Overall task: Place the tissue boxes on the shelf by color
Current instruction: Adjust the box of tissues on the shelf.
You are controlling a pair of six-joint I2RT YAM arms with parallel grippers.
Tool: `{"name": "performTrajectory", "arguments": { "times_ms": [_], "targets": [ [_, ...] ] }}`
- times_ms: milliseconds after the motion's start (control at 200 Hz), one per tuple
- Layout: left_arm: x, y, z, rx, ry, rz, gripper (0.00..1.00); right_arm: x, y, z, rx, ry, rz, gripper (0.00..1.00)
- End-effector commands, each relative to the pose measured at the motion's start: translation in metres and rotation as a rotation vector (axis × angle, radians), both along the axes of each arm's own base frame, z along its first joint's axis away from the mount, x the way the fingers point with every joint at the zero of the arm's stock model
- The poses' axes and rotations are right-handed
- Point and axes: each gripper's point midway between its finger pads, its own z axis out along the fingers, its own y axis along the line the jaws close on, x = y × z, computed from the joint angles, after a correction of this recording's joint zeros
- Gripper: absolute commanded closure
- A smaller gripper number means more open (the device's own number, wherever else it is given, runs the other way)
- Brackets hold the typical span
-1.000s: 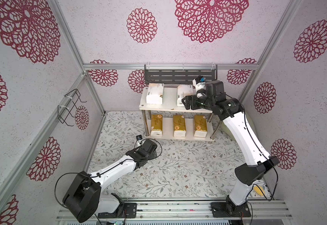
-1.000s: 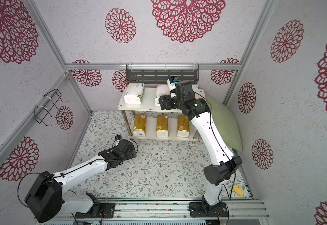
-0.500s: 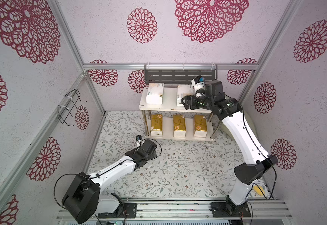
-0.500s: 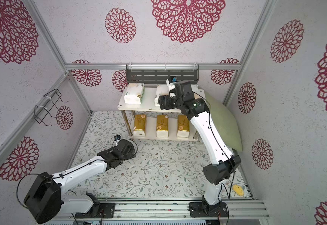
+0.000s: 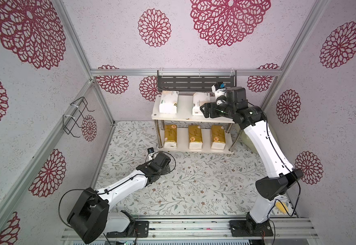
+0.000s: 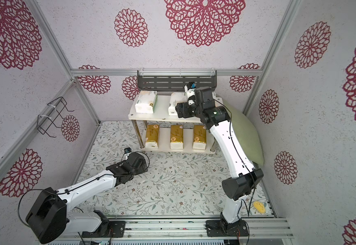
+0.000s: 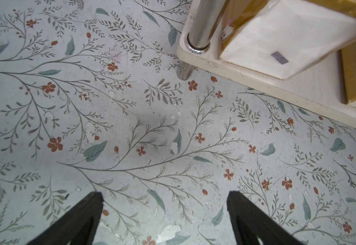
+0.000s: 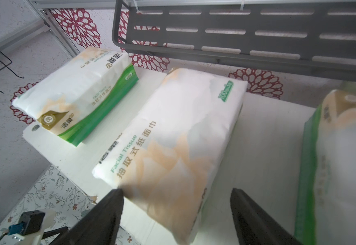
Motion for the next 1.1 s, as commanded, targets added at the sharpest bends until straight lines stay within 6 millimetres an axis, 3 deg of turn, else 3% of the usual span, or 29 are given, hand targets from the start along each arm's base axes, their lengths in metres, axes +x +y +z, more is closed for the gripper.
{"name": "performTrajectory", "arguments": {
  "times_ms": [0,135,335,826,1096],
  "targets": [
    [0.0,0.0,0.004,-0.003,-0.019,0.001,0.01,-0.007,0.001,0.032,0.046,-0.085,0.026,0.1],
    [0.001,-0.002,0.005,-0.004,-0.016,-0.003,0.01,-0.004,-0.005,0.049,0.08,-0.122,-0.002,0.09],
    [0.003,-0.004,0.006,-0.006,-0.016,-0.005,0.01,0.015,-0.011,0.061,0.181,-0.135,-0.035,0.09],
    [0.001,-0.001,0.006,0.0,-0.015,-0.002,0.01,0.048,0.001,0.041,0.26,-0.07,-0.013,0.2],
    [0.0,0.0,0.005,0.002,-0.013,0.0,0.01,0.052,0.004,0.04,0.274,-0.063,-0.01,0.21]
  ]
}}
